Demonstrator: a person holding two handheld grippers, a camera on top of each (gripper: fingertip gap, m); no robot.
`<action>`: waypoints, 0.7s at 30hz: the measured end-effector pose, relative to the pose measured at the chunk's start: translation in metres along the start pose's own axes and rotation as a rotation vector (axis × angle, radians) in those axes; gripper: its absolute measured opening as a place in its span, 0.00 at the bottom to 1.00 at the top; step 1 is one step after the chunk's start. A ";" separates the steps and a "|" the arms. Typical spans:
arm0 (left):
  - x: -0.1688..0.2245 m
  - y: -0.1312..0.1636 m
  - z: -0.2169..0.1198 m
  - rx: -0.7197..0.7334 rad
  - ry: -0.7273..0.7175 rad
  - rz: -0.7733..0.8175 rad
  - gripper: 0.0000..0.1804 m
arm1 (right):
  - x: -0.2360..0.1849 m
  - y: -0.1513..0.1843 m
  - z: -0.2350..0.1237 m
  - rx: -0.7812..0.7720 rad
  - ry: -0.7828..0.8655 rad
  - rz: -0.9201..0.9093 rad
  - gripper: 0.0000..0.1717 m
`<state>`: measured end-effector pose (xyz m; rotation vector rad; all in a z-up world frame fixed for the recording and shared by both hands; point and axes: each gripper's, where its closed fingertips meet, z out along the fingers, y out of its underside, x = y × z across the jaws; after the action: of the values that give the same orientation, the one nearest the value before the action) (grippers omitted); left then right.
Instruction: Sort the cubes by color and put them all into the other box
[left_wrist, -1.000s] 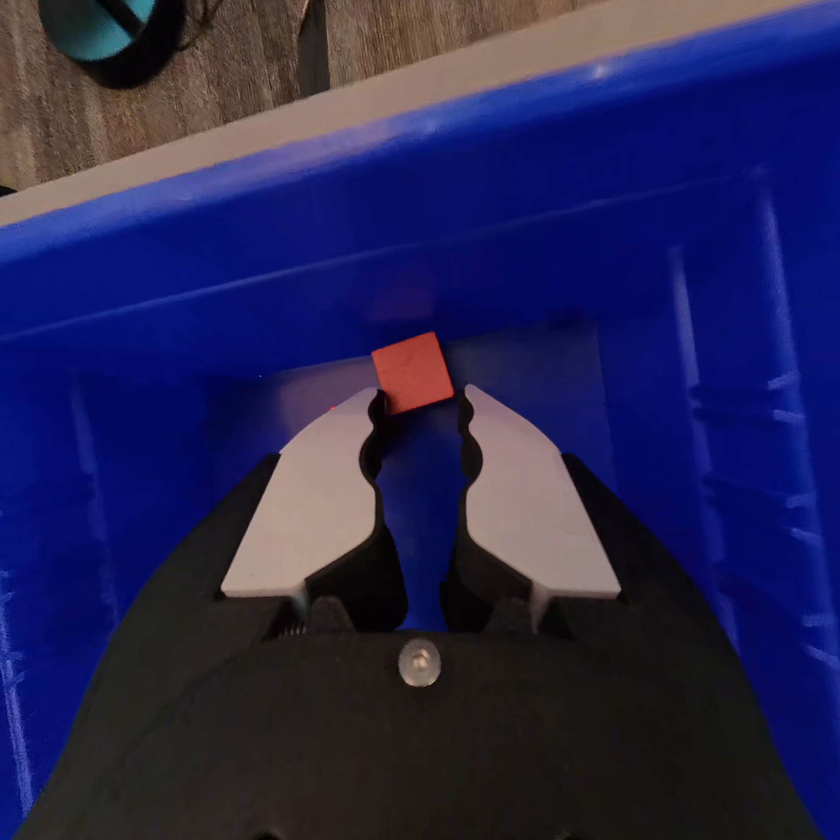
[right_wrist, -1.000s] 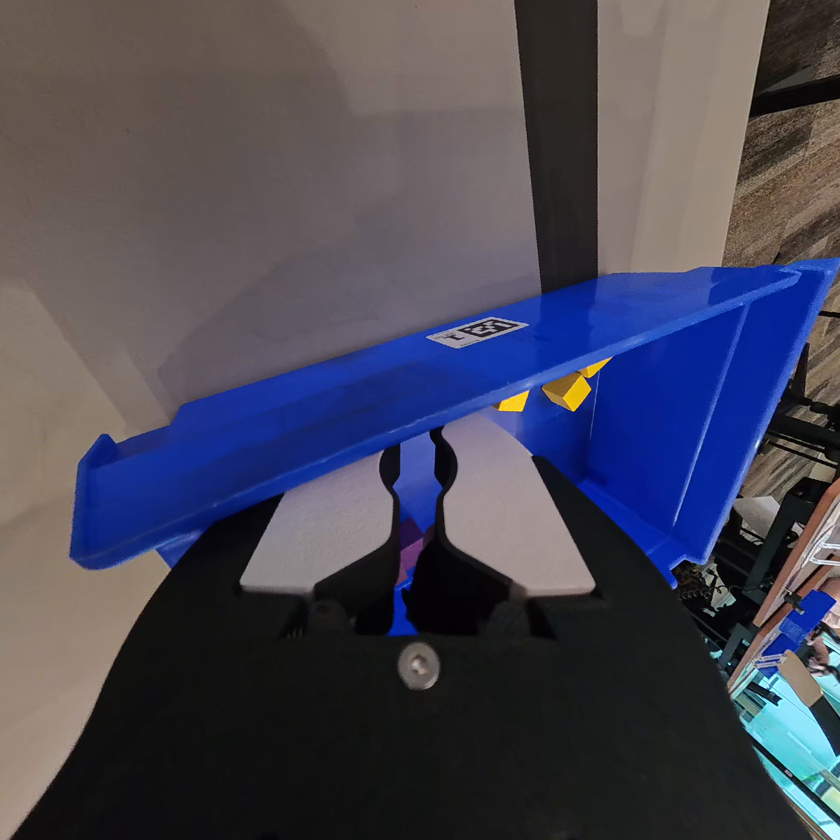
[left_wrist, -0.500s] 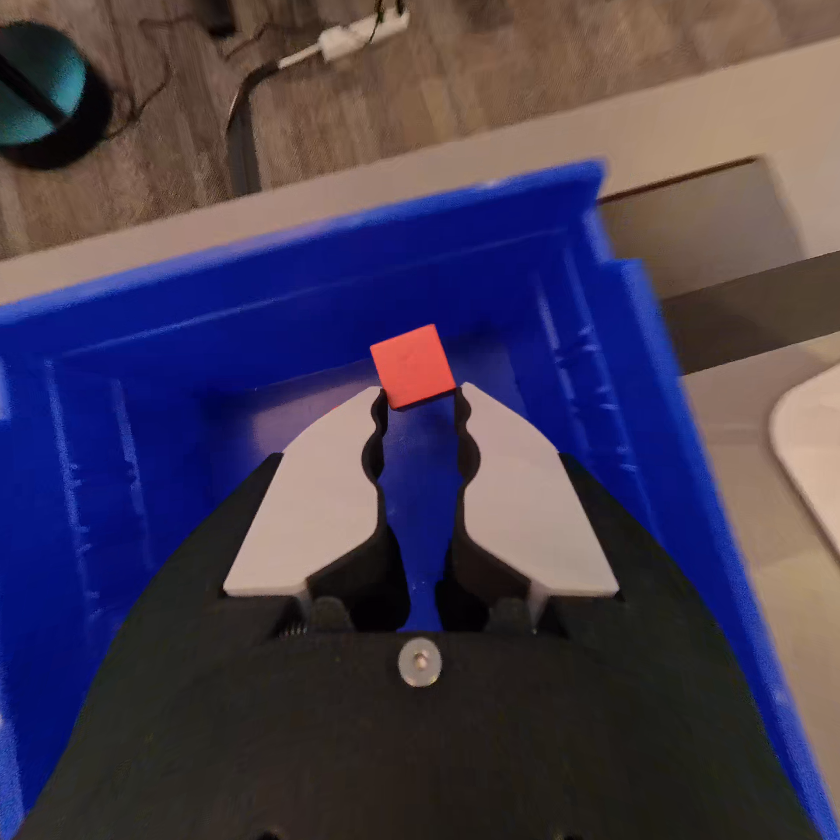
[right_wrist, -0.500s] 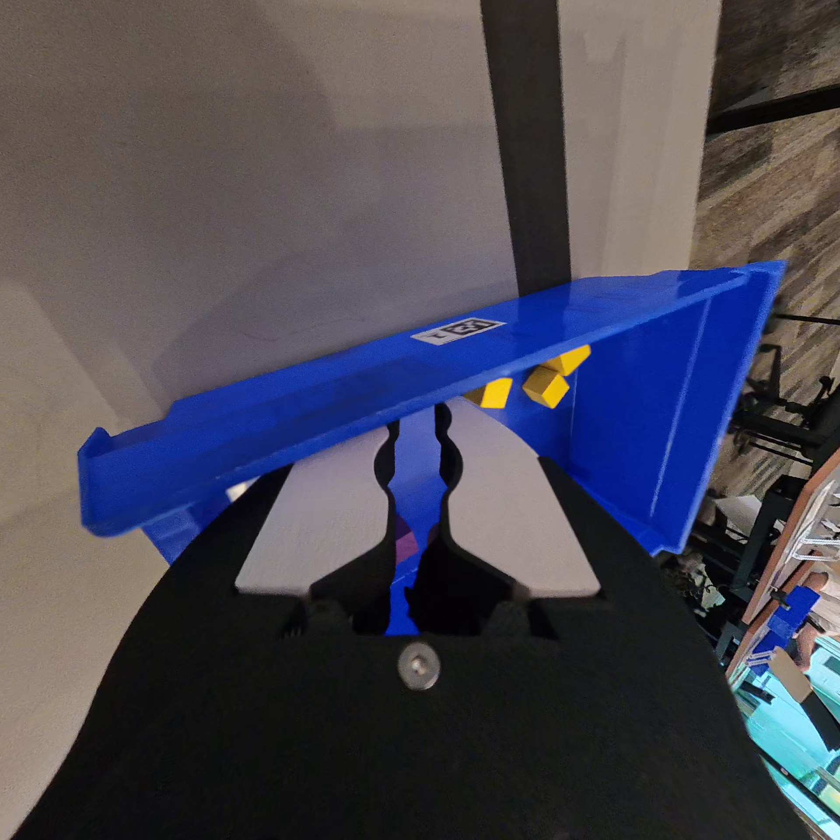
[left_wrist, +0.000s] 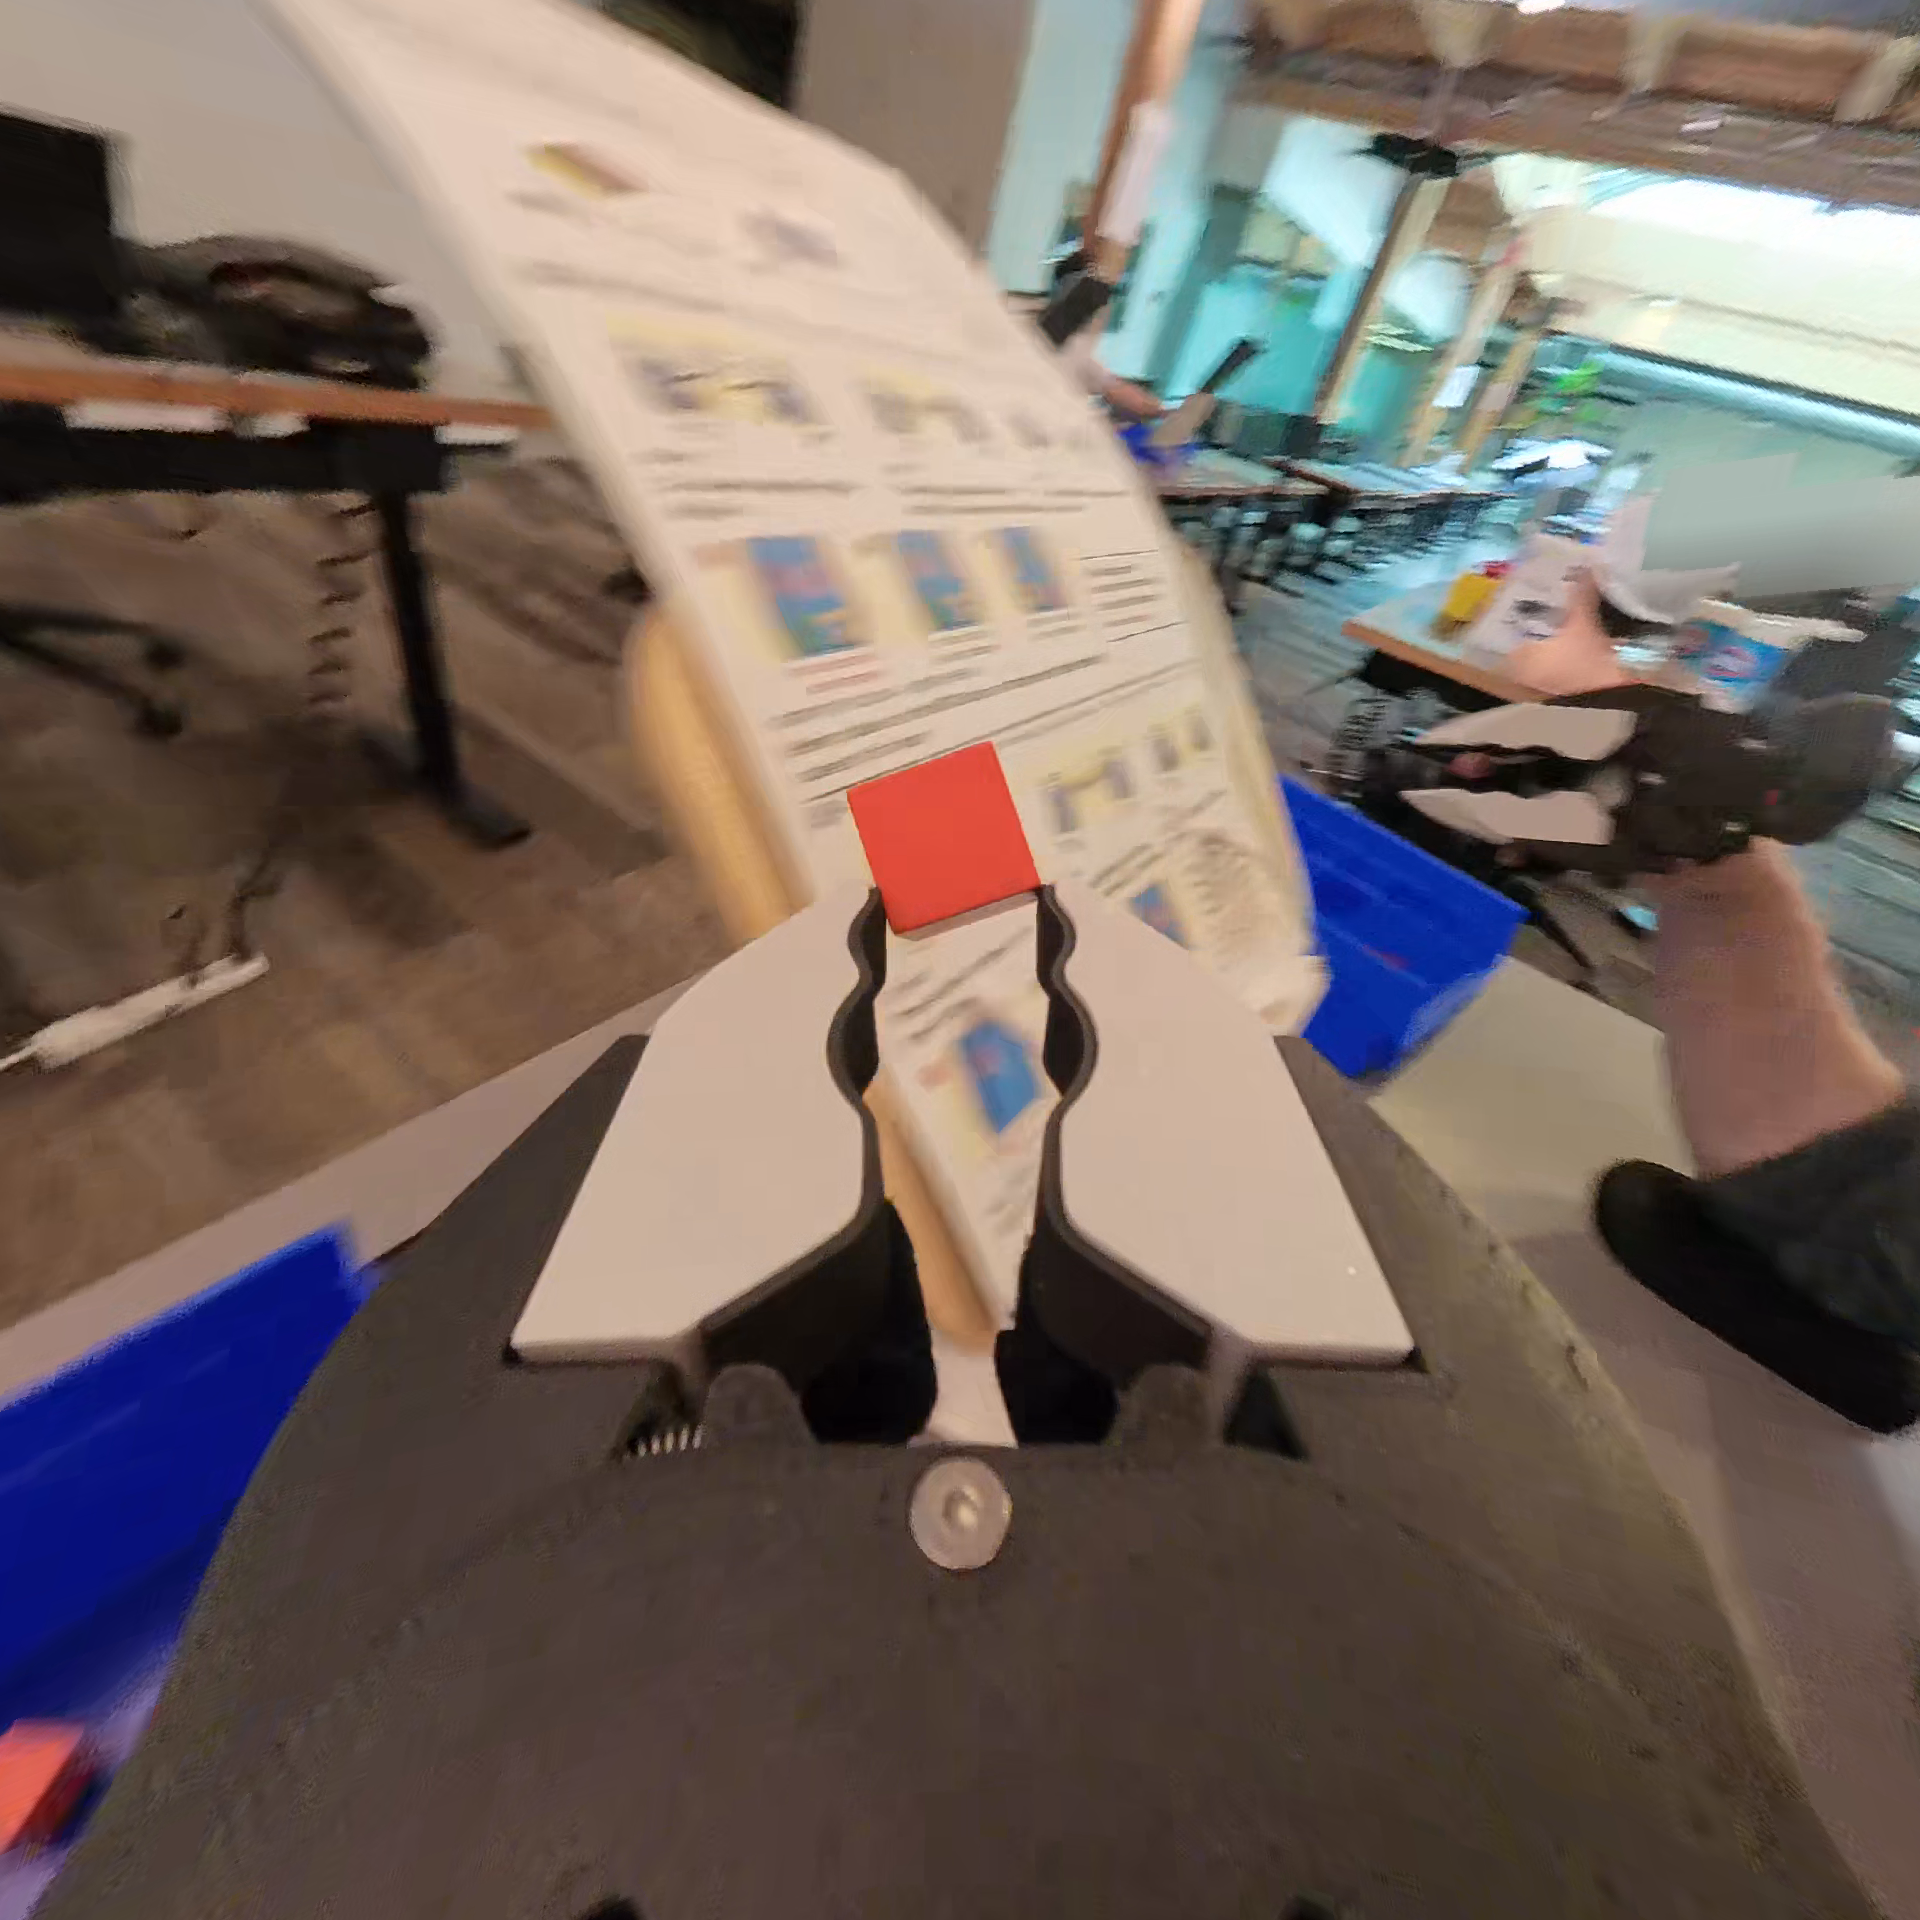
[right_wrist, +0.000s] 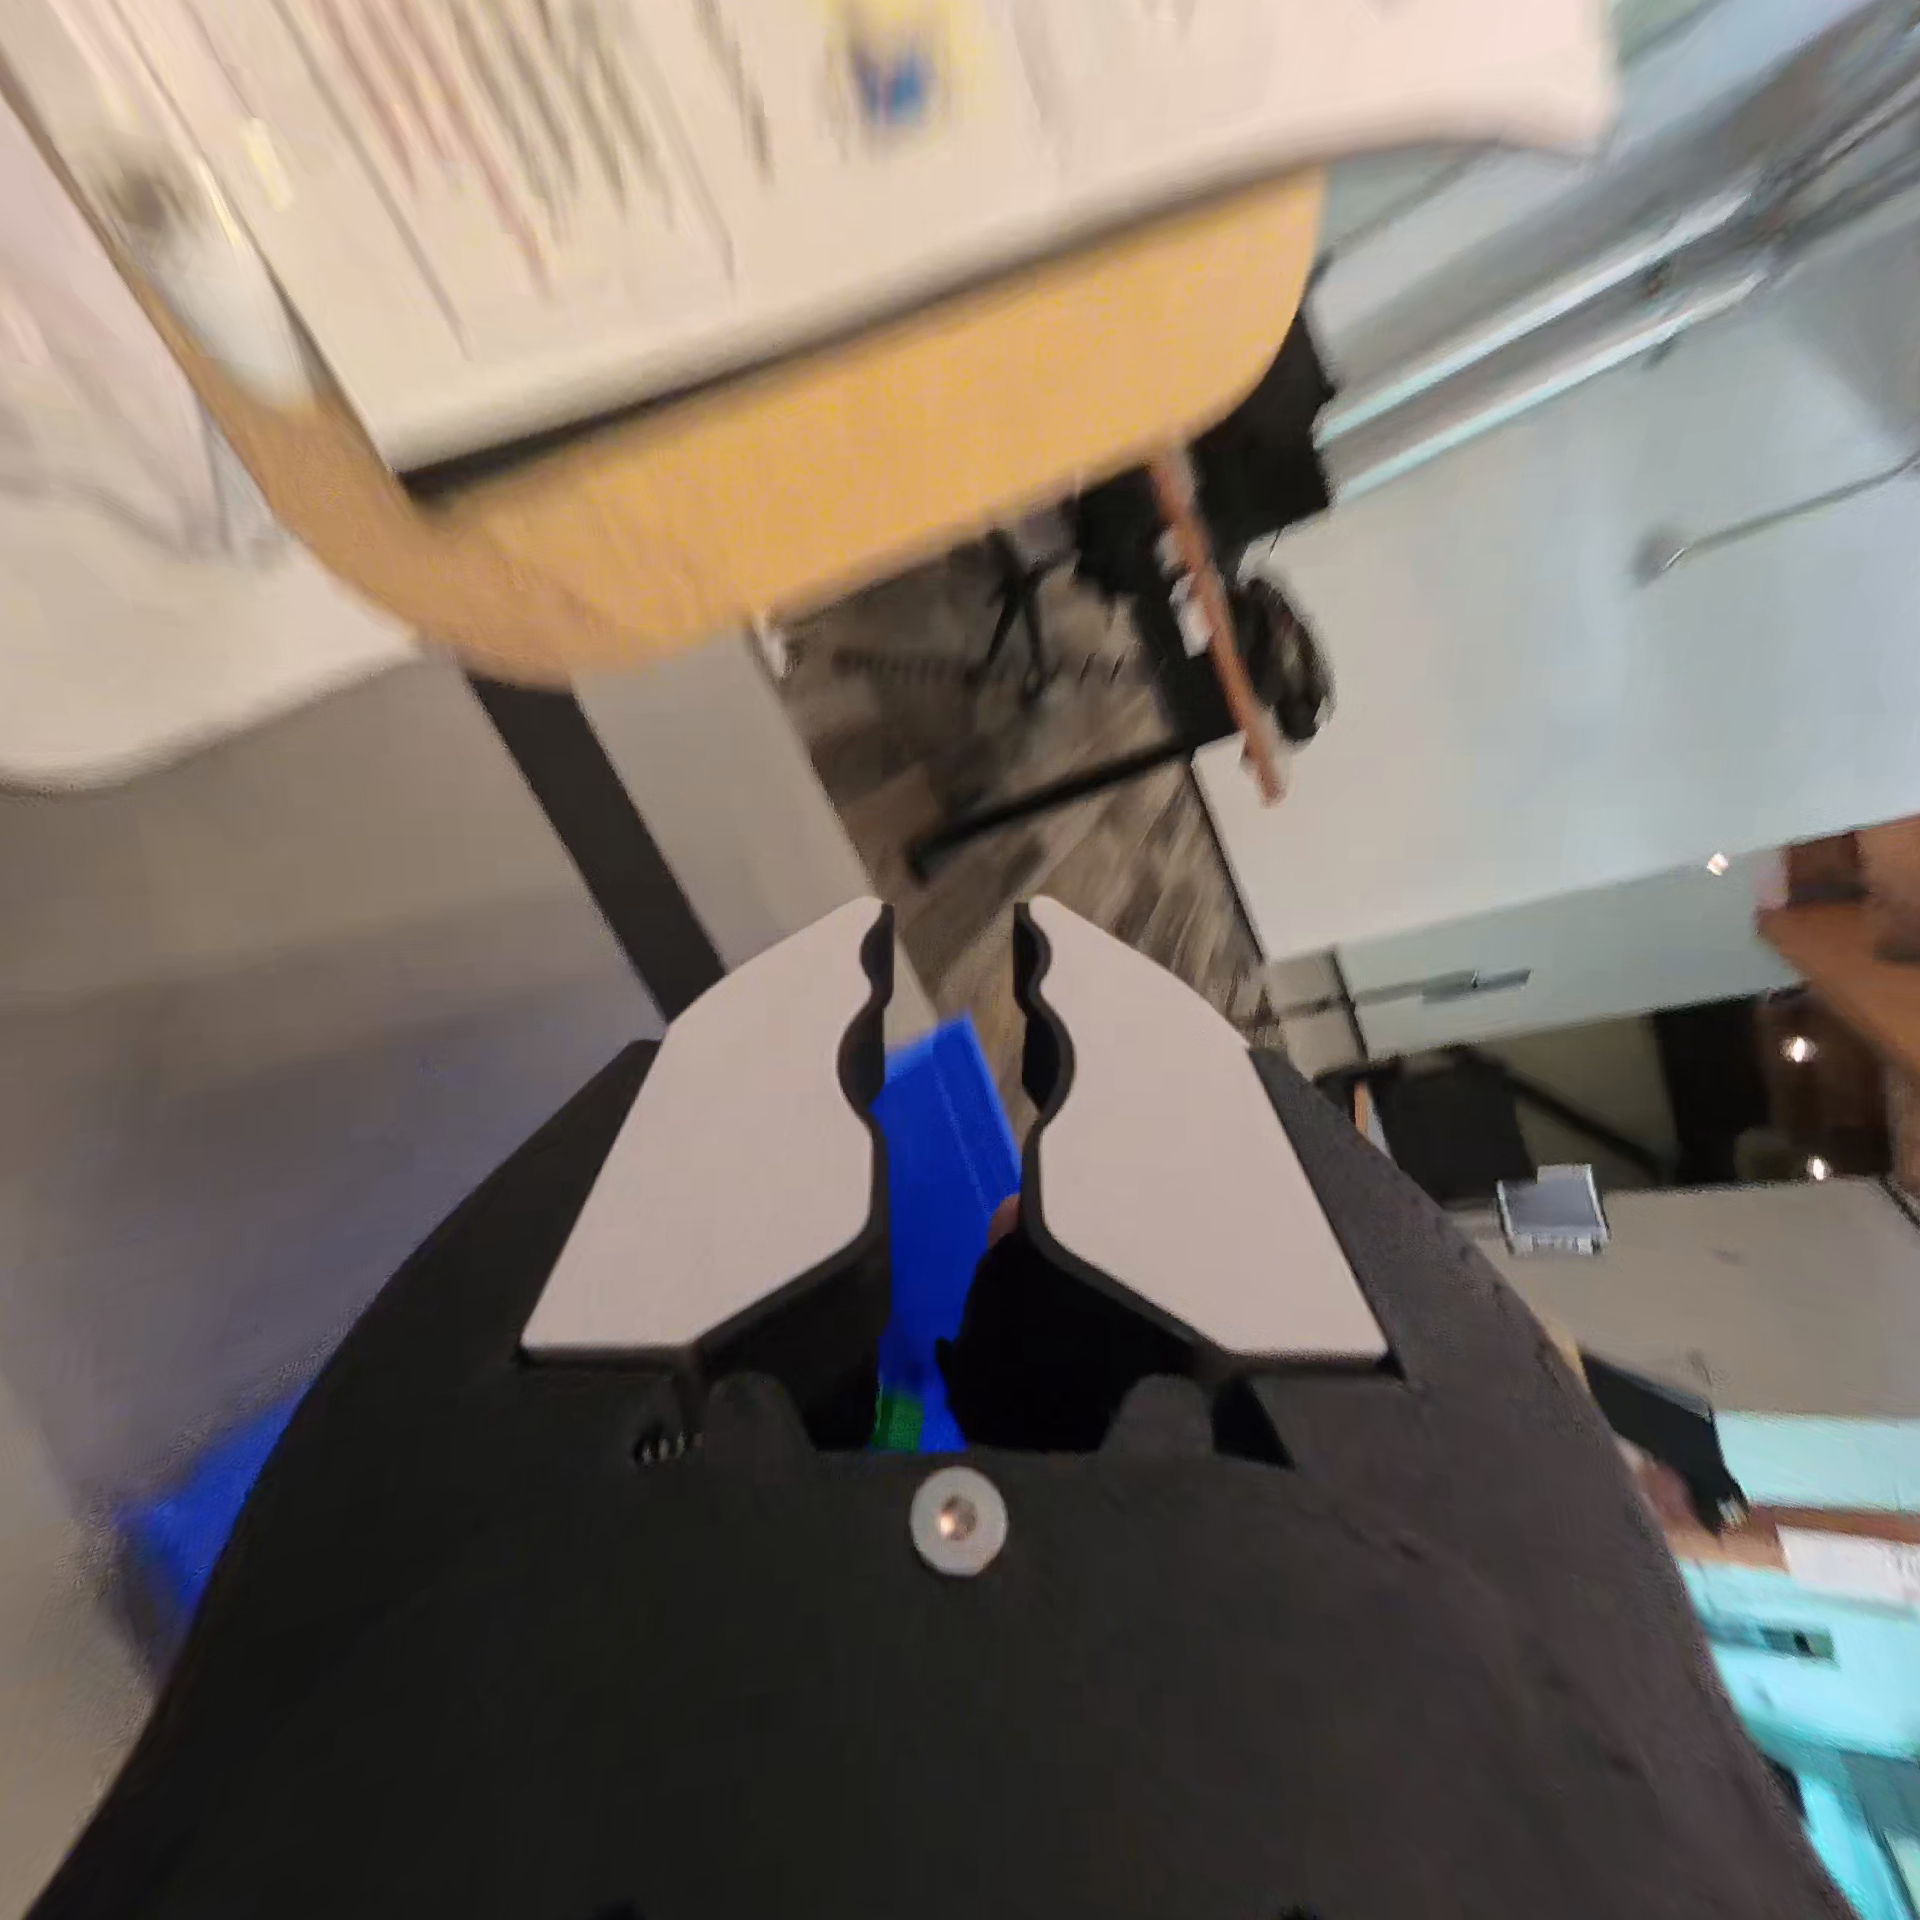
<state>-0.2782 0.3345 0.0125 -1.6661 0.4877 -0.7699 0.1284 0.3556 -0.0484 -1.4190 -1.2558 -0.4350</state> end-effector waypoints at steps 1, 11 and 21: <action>0.024 -0.003 0.009 0.011 0.068 0.019 0.16 | -0.001 -0.023 -0.005 0.080 0.020 0.012 0.14; 0.204 0.056 0.100 -0.004 0.622 -0.151 0.15 | -0.064 -0.158 -0.030 0.553 0.072 0.067 0.24; 0.227 0.077 0.115 0.007 0.692 -0.226 0.15 | -0.081 -0.174 -0.039 0.649 0.067 0.067 0.23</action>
<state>-0.0312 0.2412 -0.0228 -1.4316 0.7756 -1.5273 -0.0345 0.2510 -0.0197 -0.8808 -1.1489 -0.0133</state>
